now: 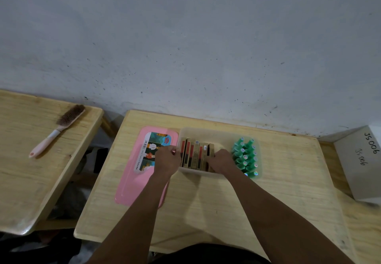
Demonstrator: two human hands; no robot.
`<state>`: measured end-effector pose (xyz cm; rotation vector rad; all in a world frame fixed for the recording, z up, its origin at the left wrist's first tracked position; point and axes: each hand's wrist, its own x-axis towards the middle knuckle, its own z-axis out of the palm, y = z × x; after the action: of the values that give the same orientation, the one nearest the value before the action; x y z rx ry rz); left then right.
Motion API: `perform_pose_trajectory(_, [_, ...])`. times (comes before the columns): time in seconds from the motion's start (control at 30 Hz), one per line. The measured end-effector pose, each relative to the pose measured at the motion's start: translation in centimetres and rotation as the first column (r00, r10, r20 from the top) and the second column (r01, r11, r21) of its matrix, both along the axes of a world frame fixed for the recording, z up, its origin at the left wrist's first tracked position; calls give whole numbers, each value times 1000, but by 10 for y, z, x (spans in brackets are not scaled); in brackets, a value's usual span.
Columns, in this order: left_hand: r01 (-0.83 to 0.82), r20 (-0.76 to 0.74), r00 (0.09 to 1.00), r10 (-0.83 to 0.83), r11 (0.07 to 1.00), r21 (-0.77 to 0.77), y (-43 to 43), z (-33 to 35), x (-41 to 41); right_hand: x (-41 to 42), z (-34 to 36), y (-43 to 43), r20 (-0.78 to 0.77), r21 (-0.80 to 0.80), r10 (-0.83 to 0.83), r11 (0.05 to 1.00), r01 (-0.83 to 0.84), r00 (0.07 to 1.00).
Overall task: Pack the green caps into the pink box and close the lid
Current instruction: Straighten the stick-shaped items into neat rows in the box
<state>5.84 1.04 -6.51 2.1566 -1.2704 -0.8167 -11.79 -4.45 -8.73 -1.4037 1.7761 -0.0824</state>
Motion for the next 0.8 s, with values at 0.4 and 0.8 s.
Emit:
perform_pose_trajectory(0.4, [-19,-14,1000,19,1000,5,0,-3,0,-13,24,4,593,266,-347,936,231,727])
perform_pose_trajectory(0.8, [-33,-34,999,33,999,-12,1,-3,0,25,25,1,462,160,-151,983,86,874])
